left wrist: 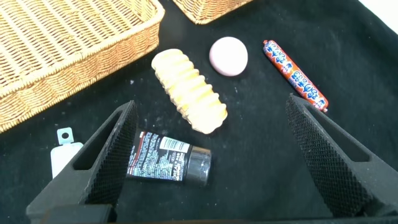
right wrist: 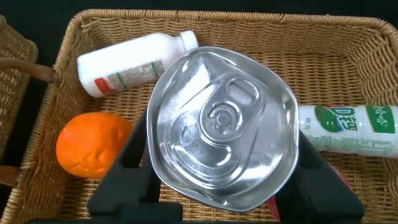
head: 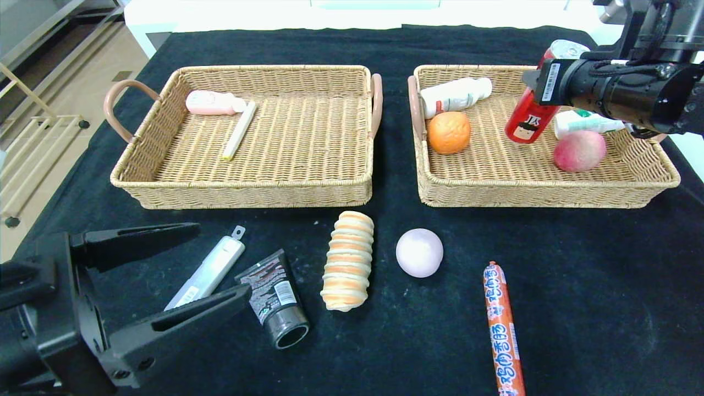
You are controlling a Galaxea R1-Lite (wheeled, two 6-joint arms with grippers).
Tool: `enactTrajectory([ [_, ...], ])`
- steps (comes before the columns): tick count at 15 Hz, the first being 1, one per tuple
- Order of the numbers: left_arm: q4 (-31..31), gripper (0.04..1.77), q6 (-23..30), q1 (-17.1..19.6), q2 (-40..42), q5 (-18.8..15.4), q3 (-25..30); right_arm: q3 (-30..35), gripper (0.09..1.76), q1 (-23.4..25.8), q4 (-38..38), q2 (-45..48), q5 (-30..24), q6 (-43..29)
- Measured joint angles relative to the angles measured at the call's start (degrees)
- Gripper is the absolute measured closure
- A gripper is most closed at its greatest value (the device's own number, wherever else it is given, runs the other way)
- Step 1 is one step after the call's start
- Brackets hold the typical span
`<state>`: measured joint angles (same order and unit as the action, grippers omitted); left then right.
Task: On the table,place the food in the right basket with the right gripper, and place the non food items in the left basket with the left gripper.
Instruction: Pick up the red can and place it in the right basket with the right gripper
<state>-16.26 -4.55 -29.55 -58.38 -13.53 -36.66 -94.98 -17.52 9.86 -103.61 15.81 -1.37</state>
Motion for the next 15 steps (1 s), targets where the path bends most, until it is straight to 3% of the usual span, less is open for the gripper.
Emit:
enactTrajectory([
  [15,0.04,0.09,-0.44,-0.05,-0.13,0.2,0.26,-1.5,0.81,1.1,-0.02,-3.83,0.5,-0.78],
])
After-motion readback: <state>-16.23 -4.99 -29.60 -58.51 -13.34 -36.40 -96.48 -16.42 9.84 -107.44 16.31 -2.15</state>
